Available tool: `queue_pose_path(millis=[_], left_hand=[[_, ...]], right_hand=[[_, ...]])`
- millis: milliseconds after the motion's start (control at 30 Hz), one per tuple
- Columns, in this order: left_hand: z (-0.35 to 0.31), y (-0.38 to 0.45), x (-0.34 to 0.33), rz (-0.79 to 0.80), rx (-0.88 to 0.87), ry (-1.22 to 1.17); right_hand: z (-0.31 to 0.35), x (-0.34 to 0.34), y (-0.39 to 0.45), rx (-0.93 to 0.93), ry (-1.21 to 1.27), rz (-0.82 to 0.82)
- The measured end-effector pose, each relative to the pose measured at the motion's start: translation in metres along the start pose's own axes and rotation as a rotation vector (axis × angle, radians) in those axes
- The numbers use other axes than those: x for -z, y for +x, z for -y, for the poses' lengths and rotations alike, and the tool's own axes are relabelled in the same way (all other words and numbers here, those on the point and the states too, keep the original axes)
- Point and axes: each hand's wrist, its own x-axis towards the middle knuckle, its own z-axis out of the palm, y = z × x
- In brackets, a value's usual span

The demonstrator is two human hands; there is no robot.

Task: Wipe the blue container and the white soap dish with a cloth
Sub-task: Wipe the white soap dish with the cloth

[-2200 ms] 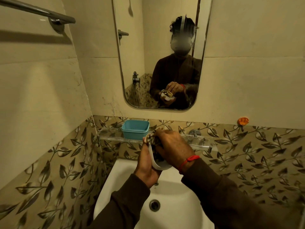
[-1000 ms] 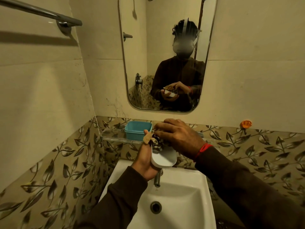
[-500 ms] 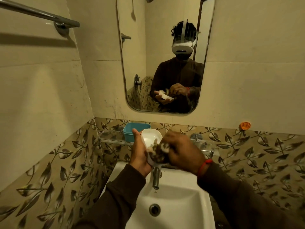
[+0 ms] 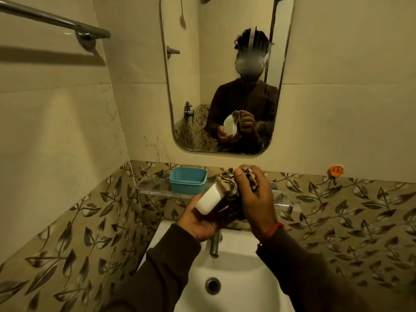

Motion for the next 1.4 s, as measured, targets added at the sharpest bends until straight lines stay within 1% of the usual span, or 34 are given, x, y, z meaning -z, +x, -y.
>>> queue_pose_path(millis=[67,133,200,267,300,333,433,500,567,633,733,800,867,900,1033,1100,1133,1167,1200,1267,1300,1333,1367,1400], left_hand=[[0.005,0.0,0.008,0.053,0.081,0.05],[0.013,-0.003,0.01,0.112,0.16,0.087],[0.024,-0.008,0.007,0.176,0.227,0.055],[0.034,-0.013,0.0,0.18,0.236,0.011],[0.036,-0.013,-0.002,0.151,0.192,-0.001],[0.036,-0.012,-0.004,0.101,0.107,-0.006],[0.027,-0.007,-0.001,-0.077,-0.237,0.045],[0.023,-0.007,0.0,-0.071,-0.402,0.113],[0.028,-0.008,-0.003,-0.055,-0.504,0.265],[0.037,-0.006,-0.006,-0.096,-0.622,0.376],[0.04,-0.005,-0.013,-0.209,-0.775,0.342],[0.036,-0.004,-0.014,-0.259,-0.812,0.245],[0.03,-0.004,-0.012,-0.305,-0.777,0.124],[0.026,-0.004,-0.012,-0.301,-0.725,0.054],[0.029,-0.002,-0.014,-0.146,-0.435,-0.185],[0.033,-0.001,-0.011,-0.091,-0.351,-0.202],[0.033,0.0,-0.009,-0.092,-0.343,-0.132],[0.03,0.0,-0.008,-0.119,-0.37,-0.008],[0.027,0.0,-0.006,-0.172,-0.445,0.16],[0.019,0.0,-0.002,-0.269,-0.719,0.531],[0.018,0.001,-0.001,-0.289,-0.862,0.698],[0.017,0.003,-0.002,-0.284,-0.962,0.821],[0.018,0.005,-0.003,-0.264,-1.018,0.89],[0.019,0.008,-0.004,-0.245,-1.039,0.905]], right_hand=[[0.001,0.003,0.005,0.115,-0.031,0.101],[0.003,0.003,0.009,0.184,-0.096,0.181],[0.003,-0.001,0.011,0.225,-0.183,0.193],[0.002,-0.004,0.015,0.229,-0.224,0.162],[0.001,-0.004,0.017,0.214,-0.217,0.133],[0.0,-0.001,0.019,0.189,-0.197,0.101],[-0.007,0.008,0.022,0.107,-0.178,0.019],[-0.011,0.012,0.021,0.064,-0.172,-0.051],[-0.015,0.011,0.021,0.057,-0.173,-0.116],[-0.015,0.007,0.019,0.089,-0.211,-0.114],[-0.011,-0.005,0.01,0.193,-0.28,-0.06],[-0.011,-0.008,0.007,0.237,-0.282,-0.078],[-0.013,-0.006,0.005,0.219,-0.178,-0.117],[-0.014,-0.004,0.005,0.193,-0.105,-0.142],[-0.019,-0.003,0.004,0.024,0.233,-0.253],[-0.018,0.001,0.007,0.024,0.252,-0.273],[-0.018,0.005,0.01,0.039,0.229,-0.265],[-0.018,0.01,0.012,0.056,0.199,-0.244],[-0.018,0.016,0.014,0.081,0.143,-0.213],[-0.017,0.021,0.014,0.162,-0.039,-0.133],[-0.016,0.019,0.013,0.192,-0.105,-0.096],[-0.014,0.016,0.011,0.213,-0.132,-0.069],[-0.012,0.012,0.009,0.232,-0.138,-0.057],[-0.01,0.008,0.007,0.242,-0.131,-0.051]])
